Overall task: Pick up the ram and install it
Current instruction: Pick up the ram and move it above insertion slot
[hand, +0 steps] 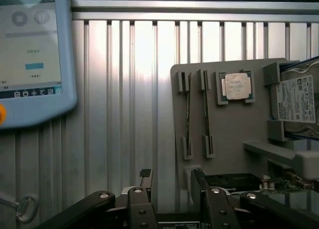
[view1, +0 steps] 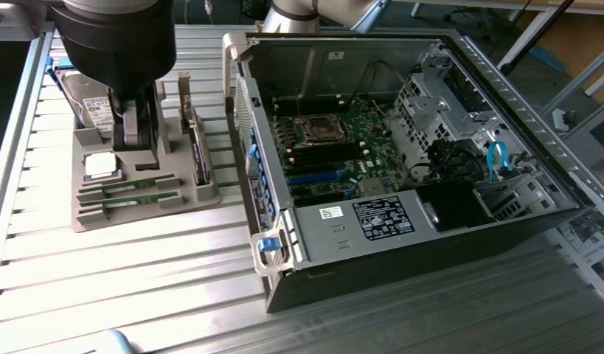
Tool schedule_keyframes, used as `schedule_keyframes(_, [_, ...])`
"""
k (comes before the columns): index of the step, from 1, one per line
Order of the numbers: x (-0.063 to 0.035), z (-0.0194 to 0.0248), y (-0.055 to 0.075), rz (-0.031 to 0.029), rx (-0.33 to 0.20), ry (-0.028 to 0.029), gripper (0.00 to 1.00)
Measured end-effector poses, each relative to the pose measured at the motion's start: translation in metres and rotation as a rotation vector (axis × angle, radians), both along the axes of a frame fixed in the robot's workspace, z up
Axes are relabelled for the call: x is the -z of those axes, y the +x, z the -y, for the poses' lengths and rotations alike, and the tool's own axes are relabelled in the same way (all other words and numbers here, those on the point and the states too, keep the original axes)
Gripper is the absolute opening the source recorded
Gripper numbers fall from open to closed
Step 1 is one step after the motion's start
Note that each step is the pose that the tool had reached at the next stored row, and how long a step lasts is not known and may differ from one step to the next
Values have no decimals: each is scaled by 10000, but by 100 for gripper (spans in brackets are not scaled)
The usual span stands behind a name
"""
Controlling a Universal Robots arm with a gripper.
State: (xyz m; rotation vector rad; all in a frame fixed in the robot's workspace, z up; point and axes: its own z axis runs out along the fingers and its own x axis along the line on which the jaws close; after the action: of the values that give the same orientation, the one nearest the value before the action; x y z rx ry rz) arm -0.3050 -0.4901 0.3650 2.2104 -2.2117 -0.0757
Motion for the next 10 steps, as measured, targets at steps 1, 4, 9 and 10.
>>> schedule_keyframes(1, [7, 0, 0, 0, 0, 0, 44])
schedule_keyframes(4, [24, 0, 0, 0, 0, -1, 44])
schedule_keyframes(9, [57, 0, 0, 0, 0, 0, 44])
schedule_keyframes(10, [60, 0, 0, 0, 0, -1, 44])
